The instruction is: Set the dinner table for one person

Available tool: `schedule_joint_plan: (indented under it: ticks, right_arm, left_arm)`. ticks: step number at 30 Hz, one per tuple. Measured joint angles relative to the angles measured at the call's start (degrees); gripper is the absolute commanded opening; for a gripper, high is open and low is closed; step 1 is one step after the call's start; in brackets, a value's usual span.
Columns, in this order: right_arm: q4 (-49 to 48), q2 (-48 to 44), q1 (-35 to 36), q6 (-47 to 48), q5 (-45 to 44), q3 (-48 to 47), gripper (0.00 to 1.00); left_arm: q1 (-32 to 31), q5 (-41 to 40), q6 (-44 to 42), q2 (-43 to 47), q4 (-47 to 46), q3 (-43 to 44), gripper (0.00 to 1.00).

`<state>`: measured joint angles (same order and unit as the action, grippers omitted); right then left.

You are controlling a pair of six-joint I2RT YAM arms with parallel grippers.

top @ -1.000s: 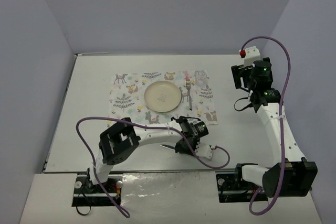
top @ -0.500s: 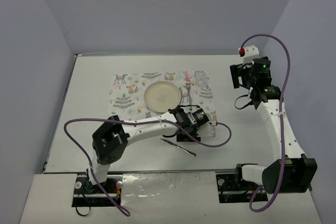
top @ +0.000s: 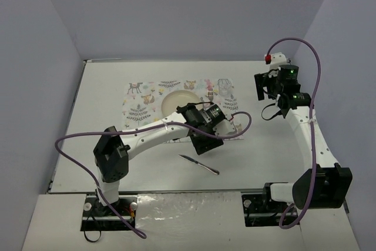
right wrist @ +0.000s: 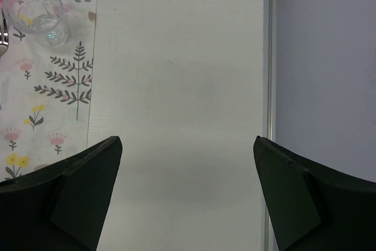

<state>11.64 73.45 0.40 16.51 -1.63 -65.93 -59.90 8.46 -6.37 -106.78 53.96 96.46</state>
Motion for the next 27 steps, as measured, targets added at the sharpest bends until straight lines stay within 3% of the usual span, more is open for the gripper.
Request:
schedule_joint_plan:
  ticks: [6,14,27]
  right_arm:
    - [0.3,1.9,0.0,-0.1,0.1,0.0,0.92]
    - [0.6,3.3,0.0,0.1,0.3,0.0,0.89]
    - [0.6,3.2,0.0,1.5,3.6,2.9,0.90]
  left_arm:
    - [0.9,8.1,7.9,-0.6,-0.6,-2.6,0.44]
    - [2.6,16.4,11.4,-2.5,-2.2,-7.3,0.37]
    - [3.8,19.1,12.5,-6.0,-4.4,-11.7,0.31]
